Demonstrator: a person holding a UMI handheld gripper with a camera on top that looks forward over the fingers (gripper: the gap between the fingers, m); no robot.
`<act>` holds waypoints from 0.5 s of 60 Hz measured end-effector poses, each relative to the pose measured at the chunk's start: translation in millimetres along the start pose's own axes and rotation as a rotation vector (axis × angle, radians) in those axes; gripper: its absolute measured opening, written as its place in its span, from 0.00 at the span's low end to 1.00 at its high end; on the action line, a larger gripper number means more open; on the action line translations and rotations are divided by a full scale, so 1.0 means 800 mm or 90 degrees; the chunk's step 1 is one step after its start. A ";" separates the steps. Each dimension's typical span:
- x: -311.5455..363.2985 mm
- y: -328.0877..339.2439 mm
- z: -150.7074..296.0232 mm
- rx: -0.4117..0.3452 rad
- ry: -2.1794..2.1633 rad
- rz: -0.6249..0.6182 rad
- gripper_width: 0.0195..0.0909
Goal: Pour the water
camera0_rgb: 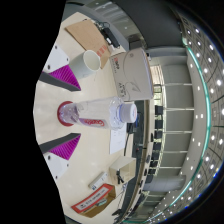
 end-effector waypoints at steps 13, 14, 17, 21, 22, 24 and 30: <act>0.062 0.131 0.033 0.059 0.039 -0.063 0.93; 0.068 0.140 0.035 0.061 0.044 -0.066 0.93; 0.083 0.168 0.039 0.066 0.049 -0.075 0.93; 0.102 0.200 0.044 0.063 0.045 -0.080 0.93; 0.107 0.207 0.044 0.064 0.042 -0.082 0.93; 0.115 0.221 0.044 0.067 0.037 -0.085 0.93; 0.127 0.248 0.049 0.071 0.033 -0.094 0.93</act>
Point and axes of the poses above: the point between the fingertips, and its own axes, seen from behind it with the camera up: x to the left, z up, y backward, against the way the camera looks, the point moved 7 cm from there along y, backward, against the way the camera looks, and after that the axes turned 12 degrees about -x, right-handed, at the moved point
